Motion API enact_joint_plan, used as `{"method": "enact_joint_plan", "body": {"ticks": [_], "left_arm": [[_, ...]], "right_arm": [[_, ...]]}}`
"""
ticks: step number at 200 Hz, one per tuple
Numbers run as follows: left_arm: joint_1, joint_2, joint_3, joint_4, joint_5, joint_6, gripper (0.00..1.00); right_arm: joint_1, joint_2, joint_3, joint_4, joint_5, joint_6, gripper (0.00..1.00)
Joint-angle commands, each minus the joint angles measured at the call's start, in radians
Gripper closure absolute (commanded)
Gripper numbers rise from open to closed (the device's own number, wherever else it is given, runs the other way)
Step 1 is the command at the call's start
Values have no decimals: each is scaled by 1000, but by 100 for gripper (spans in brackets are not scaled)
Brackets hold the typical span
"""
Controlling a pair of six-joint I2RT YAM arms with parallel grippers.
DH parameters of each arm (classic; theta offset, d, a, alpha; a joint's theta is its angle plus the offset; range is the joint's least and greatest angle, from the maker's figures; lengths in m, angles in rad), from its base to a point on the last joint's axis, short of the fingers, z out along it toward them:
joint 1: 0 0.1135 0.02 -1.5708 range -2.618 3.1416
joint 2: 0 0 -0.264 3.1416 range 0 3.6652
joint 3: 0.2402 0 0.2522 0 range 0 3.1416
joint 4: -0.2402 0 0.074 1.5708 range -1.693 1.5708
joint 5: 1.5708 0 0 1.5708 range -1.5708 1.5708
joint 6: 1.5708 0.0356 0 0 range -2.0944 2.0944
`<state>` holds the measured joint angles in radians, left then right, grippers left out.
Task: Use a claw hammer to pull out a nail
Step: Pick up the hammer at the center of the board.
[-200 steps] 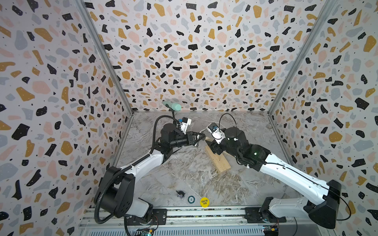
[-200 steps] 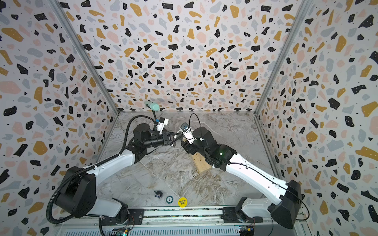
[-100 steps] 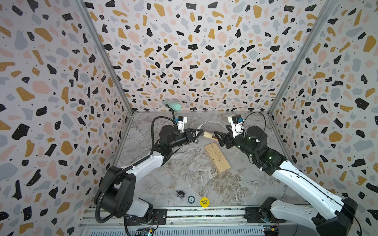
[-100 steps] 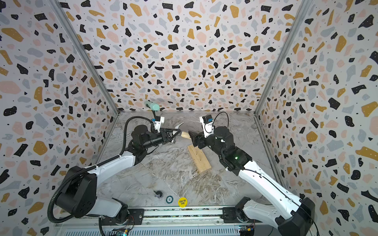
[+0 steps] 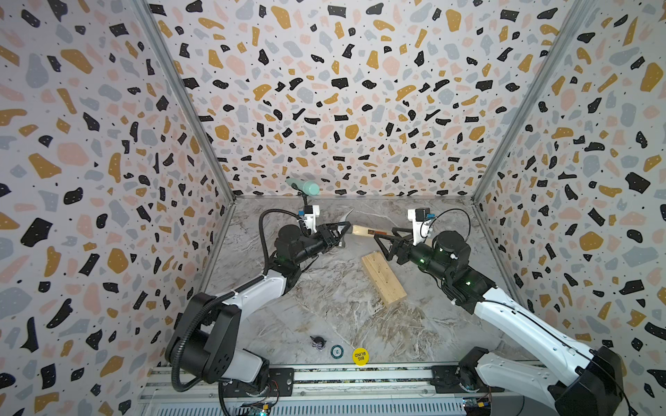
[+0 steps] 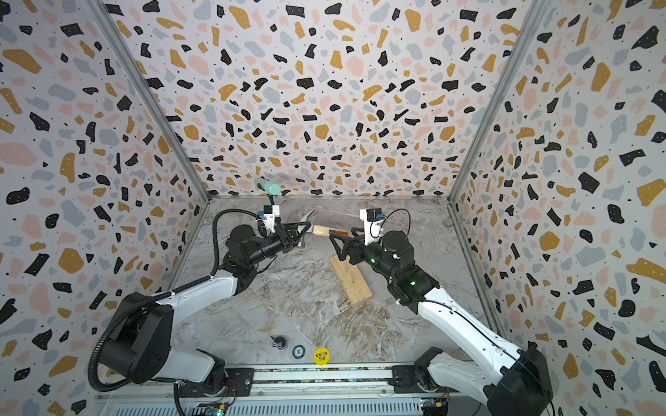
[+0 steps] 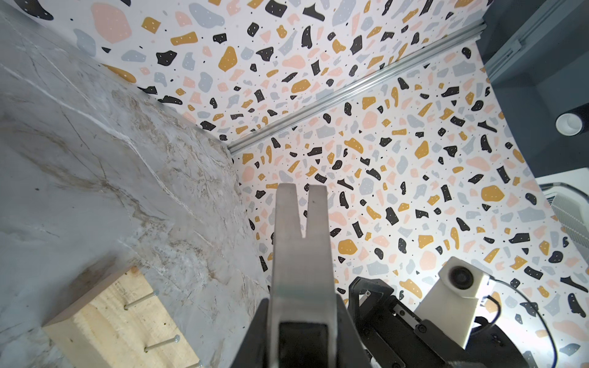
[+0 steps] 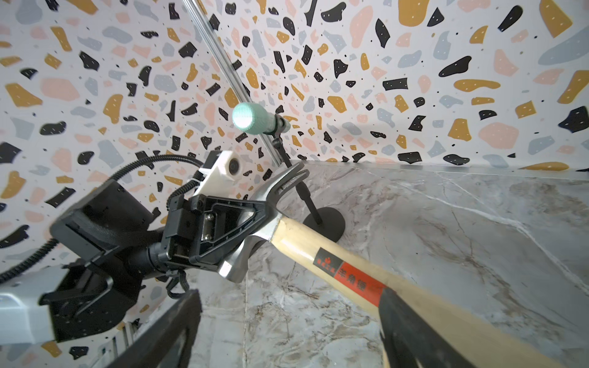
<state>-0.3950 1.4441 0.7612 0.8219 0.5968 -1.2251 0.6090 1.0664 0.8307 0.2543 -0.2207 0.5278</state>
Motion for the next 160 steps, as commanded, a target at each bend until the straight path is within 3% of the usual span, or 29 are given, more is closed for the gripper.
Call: {"method": "enact_joint_plan", "body": {"ticks": [1, 56, 160], "left_arm": [[11, -28, 16, 266, -24, -58, 100], [34, -36, -23, 362, -80, -115, 100], [36, -14, -78, 584, -161, -236, 100]], "right_arm": [[-42, 4, -44, 150, -133, 129, 12], [-73, 73, -125, 365, -264, 288, 12], [-73, 163, -224, 638, -282, 466, 27]]}}
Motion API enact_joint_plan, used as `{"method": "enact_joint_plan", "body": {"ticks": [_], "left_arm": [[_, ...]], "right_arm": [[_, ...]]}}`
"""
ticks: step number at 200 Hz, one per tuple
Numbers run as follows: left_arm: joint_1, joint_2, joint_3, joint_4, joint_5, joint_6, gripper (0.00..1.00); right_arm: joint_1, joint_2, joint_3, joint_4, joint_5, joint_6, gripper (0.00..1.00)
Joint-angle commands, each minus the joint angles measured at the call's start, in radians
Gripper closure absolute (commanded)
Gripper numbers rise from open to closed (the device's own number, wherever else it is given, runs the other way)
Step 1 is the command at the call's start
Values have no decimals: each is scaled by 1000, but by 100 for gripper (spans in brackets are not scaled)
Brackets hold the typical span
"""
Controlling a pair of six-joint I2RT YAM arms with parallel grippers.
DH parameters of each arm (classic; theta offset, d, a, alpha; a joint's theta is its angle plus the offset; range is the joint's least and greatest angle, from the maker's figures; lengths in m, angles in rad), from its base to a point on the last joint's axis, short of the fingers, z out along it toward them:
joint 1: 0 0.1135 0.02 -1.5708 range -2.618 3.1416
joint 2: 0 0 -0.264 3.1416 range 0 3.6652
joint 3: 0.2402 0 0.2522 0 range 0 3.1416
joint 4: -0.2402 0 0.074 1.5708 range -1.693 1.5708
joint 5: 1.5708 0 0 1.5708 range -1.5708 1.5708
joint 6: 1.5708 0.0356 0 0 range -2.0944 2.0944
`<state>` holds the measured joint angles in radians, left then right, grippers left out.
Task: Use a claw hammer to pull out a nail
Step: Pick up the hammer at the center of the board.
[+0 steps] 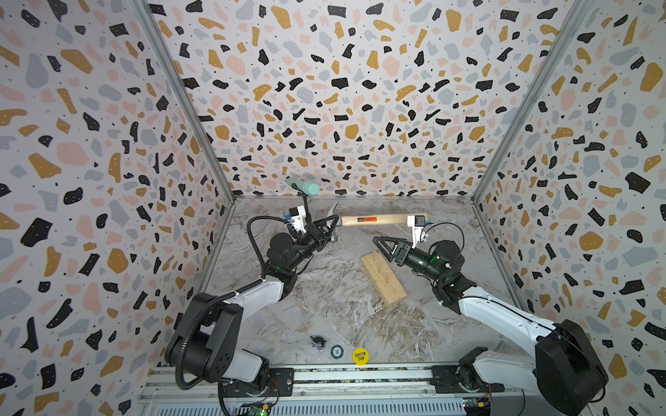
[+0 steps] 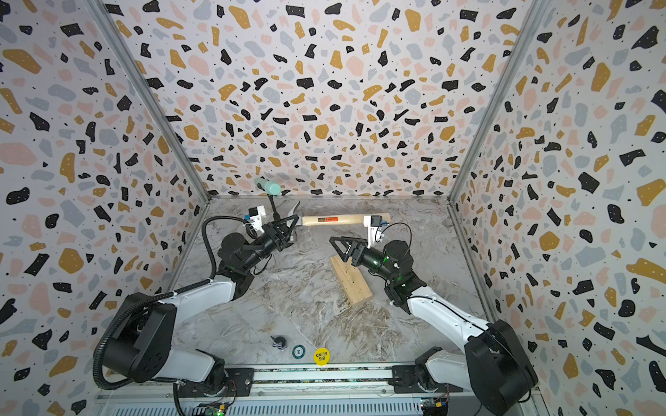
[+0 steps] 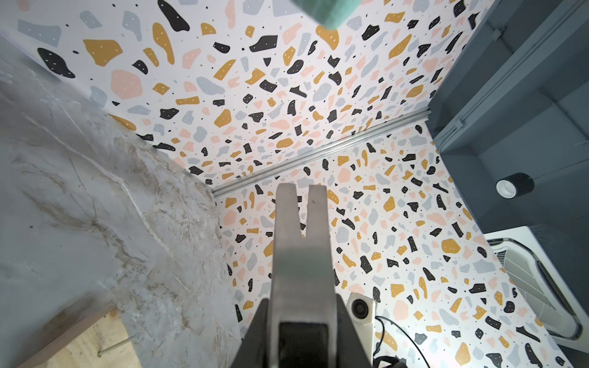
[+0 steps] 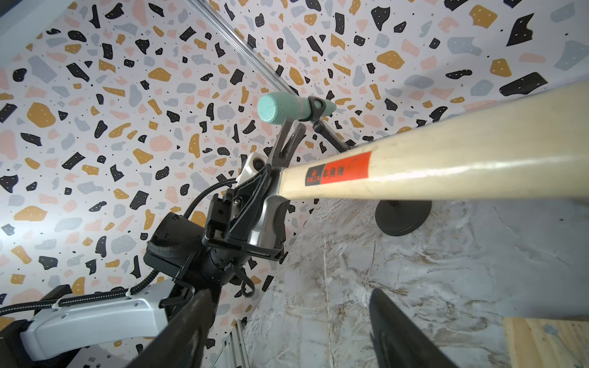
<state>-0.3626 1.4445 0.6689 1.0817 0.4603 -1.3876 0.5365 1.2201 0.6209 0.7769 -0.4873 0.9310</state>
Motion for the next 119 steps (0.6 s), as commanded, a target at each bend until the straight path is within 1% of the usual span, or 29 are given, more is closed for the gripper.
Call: {"method": "enact_joint_plan", "body": {"ticks": [1, 42, 72, 95, 119], "left_arm": [[4, -15, 14, 327, -25, -76, 100], [5, -10, -4, 370, -41, -98, 100], [3, -15, -17, 396, -57, -108, 100], [2, -16, -23, 407, -59, -118, 100], [4, -9, -25, 427, -58, -133, 100]], "right_arm": [[-1, 10, -15, 119, -15, 65, 27], [7, 58, -47, 238, -11, 127, 43], [22, 88, -52, 296, 4, 149, 52], [30, 113, -50, 337, 10, 166, 56], [35, 144, -46, 378, 18, 188, 56]]}}
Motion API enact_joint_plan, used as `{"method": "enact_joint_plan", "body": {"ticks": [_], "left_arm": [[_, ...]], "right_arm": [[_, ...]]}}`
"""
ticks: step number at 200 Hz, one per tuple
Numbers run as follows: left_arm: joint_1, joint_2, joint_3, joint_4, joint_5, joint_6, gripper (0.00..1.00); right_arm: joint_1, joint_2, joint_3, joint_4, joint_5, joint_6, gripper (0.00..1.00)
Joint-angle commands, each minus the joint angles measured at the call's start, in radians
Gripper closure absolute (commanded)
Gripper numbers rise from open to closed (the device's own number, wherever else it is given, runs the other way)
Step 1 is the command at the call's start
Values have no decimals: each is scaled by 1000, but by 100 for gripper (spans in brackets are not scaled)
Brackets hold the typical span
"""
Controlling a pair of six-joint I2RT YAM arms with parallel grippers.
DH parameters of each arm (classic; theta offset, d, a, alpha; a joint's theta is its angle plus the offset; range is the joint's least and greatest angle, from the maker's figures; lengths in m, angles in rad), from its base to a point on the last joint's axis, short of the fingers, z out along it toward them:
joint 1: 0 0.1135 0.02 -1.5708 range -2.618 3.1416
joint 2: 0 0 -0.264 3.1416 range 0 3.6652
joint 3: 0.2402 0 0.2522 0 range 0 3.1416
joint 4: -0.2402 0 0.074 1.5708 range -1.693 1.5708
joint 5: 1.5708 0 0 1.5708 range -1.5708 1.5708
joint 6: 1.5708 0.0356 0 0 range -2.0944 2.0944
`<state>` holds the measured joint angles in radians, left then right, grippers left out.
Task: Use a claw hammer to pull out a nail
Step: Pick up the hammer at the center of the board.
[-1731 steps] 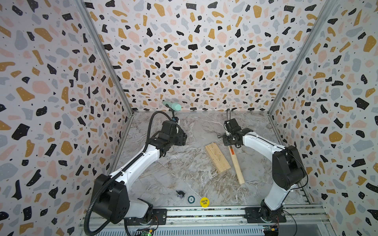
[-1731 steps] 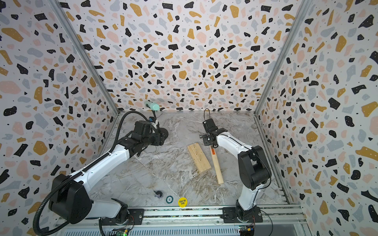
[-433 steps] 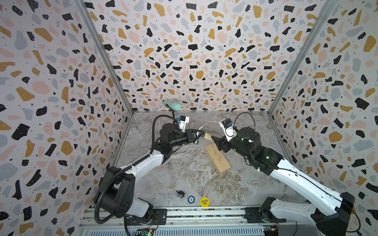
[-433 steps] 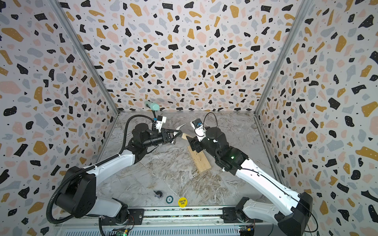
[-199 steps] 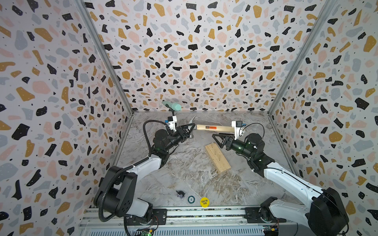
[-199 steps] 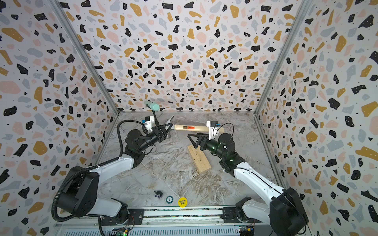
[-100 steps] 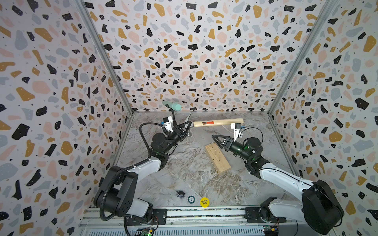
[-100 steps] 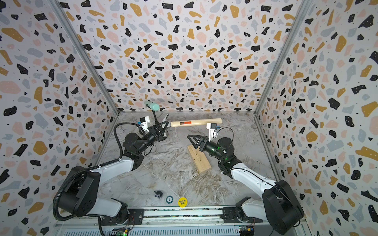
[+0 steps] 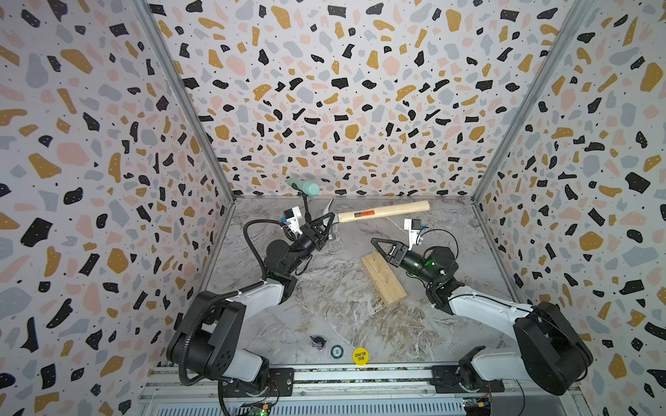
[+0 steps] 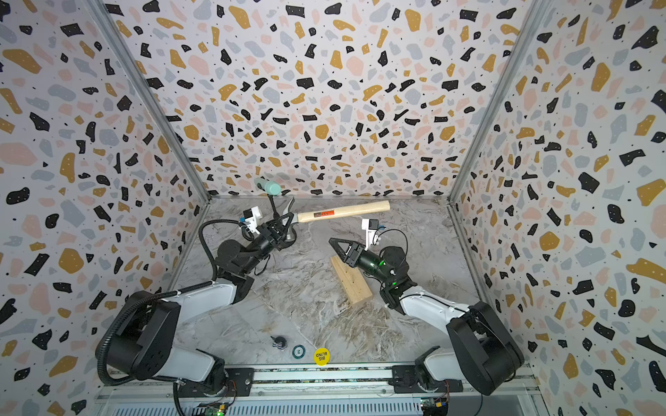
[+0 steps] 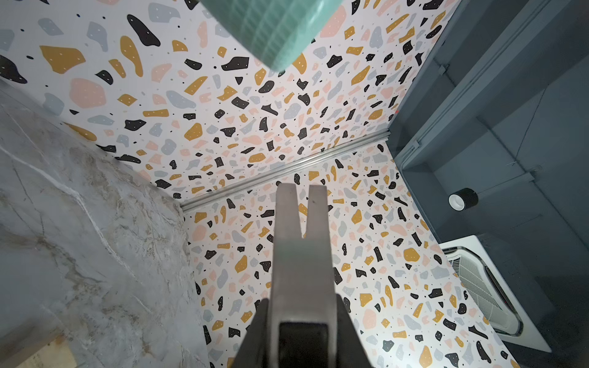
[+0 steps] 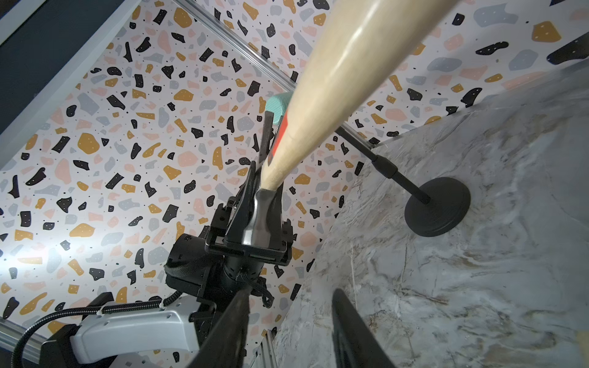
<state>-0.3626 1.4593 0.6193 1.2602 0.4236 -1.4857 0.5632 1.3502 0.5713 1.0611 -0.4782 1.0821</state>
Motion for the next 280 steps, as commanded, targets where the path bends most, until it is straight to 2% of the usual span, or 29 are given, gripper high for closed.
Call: {"method": "enact_joint_plan", "body": {"ticks": [1, 121, 280], "left_arm": [[4, -24, 24, 250, -22, -36, 100], [-10, -35, 4, 266, -39, -45, 100], [-51, -36, -8, 277, -63, -38, 100]], "right_arm": [[8, 16, 4, 96, 8, 38, 56], [47, 193, 77, 358, 55, 126, 57], [87, 329, 210, 455, 135, 131, 62]]}}
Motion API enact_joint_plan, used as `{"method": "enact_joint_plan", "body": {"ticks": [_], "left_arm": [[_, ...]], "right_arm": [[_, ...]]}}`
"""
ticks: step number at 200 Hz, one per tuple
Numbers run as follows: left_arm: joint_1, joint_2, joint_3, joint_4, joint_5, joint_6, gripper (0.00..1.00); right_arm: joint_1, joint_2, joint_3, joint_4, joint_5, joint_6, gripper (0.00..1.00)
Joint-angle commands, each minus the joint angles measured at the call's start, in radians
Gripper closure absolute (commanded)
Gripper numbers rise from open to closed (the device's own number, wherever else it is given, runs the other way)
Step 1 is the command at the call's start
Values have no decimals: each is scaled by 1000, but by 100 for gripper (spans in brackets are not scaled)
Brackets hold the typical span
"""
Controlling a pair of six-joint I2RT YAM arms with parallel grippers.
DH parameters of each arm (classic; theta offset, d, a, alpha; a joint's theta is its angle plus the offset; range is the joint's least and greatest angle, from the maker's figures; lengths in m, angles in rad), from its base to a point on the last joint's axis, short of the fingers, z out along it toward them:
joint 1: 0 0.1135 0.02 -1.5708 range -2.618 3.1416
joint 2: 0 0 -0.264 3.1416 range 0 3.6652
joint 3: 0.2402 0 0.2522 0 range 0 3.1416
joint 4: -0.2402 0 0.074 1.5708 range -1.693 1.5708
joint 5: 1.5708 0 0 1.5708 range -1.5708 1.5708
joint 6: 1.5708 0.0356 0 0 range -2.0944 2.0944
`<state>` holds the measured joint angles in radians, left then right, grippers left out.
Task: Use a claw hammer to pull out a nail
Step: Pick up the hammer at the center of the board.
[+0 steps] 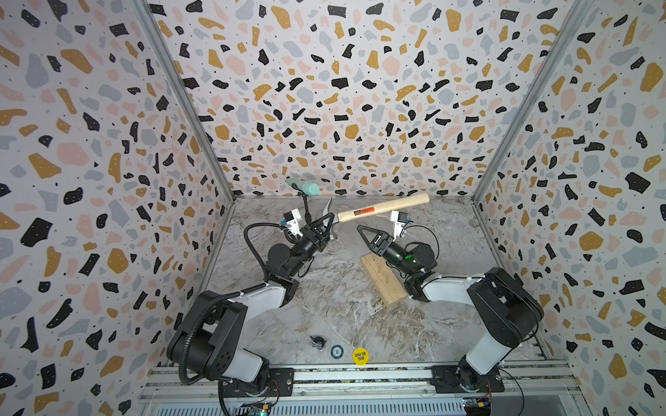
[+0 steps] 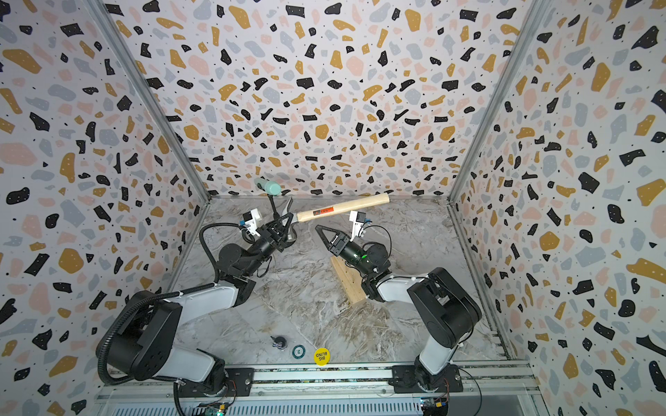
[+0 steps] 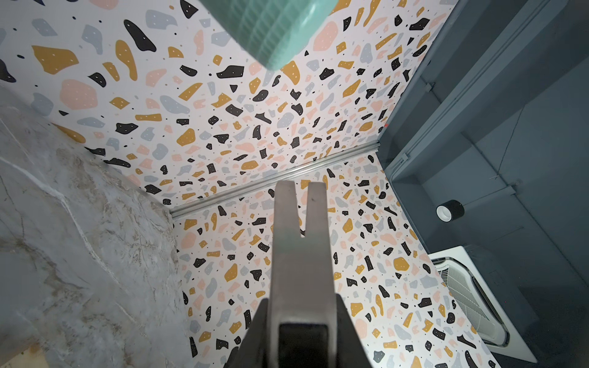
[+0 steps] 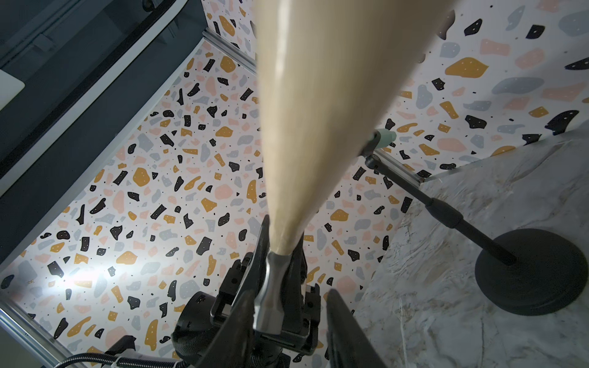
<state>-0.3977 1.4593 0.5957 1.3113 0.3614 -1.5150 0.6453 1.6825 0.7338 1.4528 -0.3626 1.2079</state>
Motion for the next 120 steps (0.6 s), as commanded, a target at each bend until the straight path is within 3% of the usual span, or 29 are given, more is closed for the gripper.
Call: {"method": "enact_joint_plan", "body": {"ticks": [1, 120], "left_arm": [[-16, -36, 15, 226, -2, -8, 100], [-58, -59, -28, 215, 7, 12, 100]], "right_arm": [[6, -2, 48, 64, 20, 5, 62], [-25, 32, 127, 72, 41, 0, 63]]}}
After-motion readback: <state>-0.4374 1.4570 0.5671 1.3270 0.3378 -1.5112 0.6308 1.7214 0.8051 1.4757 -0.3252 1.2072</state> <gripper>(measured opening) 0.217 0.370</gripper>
